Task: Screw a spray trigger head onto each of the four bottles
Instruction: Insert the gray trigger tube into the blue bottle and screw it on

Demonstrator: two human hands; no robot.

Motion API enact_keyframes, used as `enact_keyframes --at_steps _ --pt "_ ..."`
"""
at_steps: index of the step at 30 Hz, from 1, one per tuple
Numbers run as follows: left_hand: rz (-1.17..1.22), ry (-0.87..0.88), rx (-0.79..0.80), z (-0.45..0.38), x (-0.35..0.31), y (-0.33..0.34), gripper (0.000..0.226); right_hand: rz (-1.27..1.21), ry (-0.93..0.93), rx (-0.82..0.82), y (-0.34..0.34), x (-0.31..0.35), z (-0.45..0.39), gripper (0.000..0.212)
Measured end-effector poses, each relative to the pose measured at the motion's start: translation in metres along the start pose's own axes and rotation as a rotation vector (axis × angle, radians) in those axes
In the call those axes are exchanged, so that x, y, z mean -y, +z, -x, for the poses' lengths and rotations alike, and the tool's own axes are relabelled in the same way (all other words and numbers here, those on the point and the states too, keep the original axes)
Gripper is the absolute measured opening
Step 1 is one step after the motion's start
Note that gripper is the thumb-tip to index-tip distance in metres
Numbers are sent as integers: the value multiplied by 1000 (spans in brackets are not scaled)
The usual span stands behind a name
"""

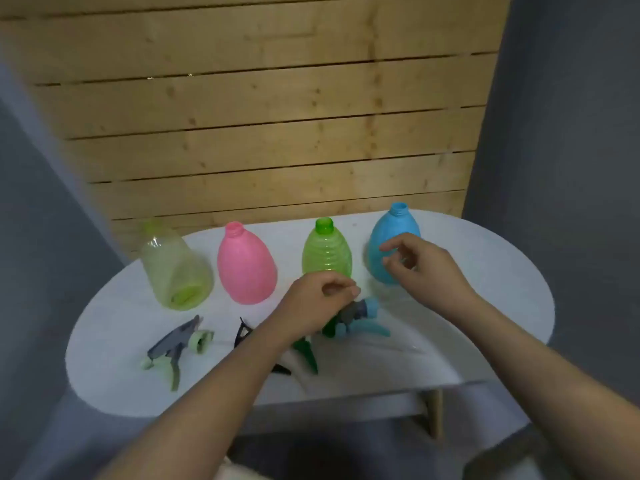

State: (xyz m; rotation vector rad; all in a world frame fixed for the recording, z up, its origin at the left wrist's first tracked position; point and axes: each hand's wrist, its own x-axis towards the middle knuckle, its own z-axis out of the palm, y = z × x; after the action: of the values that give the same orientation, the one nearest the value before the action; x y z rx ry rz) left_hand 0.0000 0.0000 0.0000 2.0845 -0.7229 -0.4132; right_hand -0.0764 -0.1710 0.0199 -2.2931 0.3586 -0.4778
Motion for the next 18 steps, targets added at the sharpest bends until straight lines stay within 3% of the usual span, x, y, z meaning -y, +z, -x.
enact_keyframes --at_steps 4,10,14,18 --pt "-150 -12 51 -8 4 13 38 107 3 -39 -5 -12 -3 20" --pt "-163 -77 17 -15 9 21 48 82 70 -184 -7 -30 -16 27" --pt "-176 -143 53 -14 12 27 58 36 174 -214 -4 -35 -26 52" --pt "-184 -195 39 -17 13 27 65 -51 230 -135 -1 -43 -38 88"
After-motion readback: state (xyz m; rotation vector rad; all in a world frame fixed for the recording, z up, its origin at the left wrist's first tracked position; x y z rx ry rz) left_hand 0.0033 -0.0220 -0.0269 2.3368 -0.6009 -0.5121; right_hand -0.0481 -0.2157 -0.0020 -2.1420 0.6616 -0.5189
